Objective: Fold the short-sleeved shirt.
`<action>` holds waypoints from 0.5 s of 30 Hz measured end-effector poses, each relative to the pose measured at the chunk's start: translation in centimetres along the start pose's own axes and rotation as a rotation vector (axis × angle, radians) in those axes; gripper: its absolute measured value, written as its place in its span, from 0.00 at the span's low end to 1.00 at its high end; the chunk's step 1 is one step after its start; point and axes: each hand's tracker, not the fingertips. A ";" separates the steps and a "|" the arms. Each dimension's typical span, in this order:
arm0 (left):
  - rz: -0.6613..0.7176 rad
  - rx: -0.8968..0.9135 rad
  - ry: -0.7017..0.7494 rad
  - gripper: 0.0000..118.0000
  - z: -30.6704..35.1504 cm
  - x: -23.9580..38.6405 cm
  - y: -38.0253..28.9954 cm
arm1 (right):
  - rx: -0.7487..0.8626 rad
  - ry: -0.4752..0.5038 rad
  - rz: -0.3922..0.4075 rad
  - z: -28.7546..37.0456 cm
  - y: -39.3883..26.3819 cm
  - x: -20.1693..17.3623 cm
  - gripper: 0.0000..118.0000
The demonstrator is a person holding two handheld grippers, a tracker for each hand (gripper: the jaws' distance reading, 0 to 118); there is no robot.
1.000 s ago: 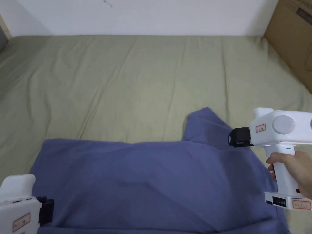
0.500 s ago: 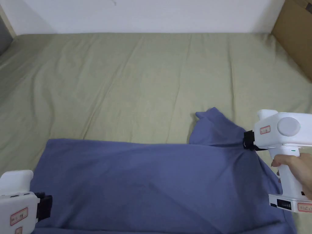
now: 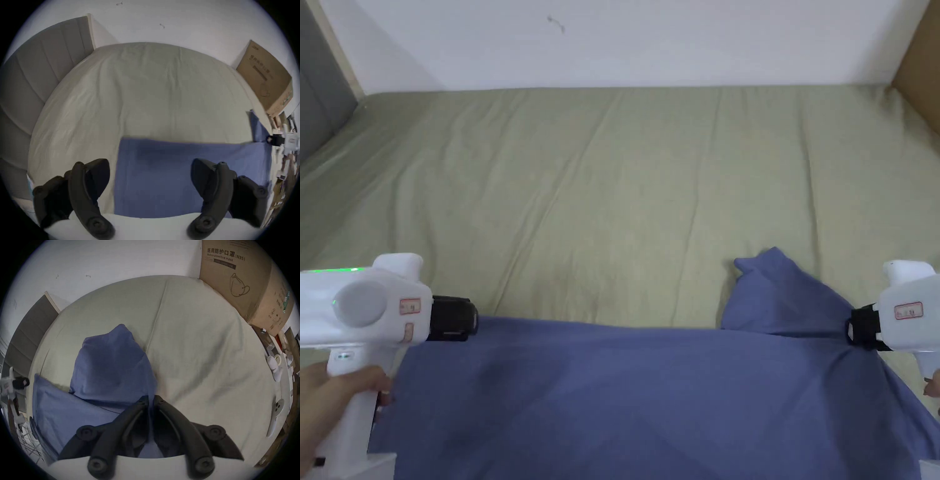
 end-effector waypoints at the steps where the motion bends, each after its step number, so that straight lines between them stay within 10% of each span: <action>1: -0.019 -0.009 0.028 0.88 -0.9 0.0 0.4 | 0.001 0.003 -0.002 0.0 0.0 0.1 0.05; 5: 0.023 -0.054 0.028 0.84 -3.3 -0.7 1.0 | -0.004 0.003 0.005 -0.4 0.1 0.0 0.05; 8: 0.092 -0.068 0.012 0.21 -4.7 -1.3 0.5 | -0.011 -0.004 0.016 -0.6 0.0 -0.3 0.05; 10: 0.072 -0.036 0.015 0.02 -4.4 -1.4 0.3 | -0.014 -0.001 0.022 -0.4 0.1 -0.4 0.05; 15: -0.009 0.003 0.032 0.02 -1.0 -0.1 0.5 | 0.013 0.000 0.025 1.5 0.4 -0.9 0.05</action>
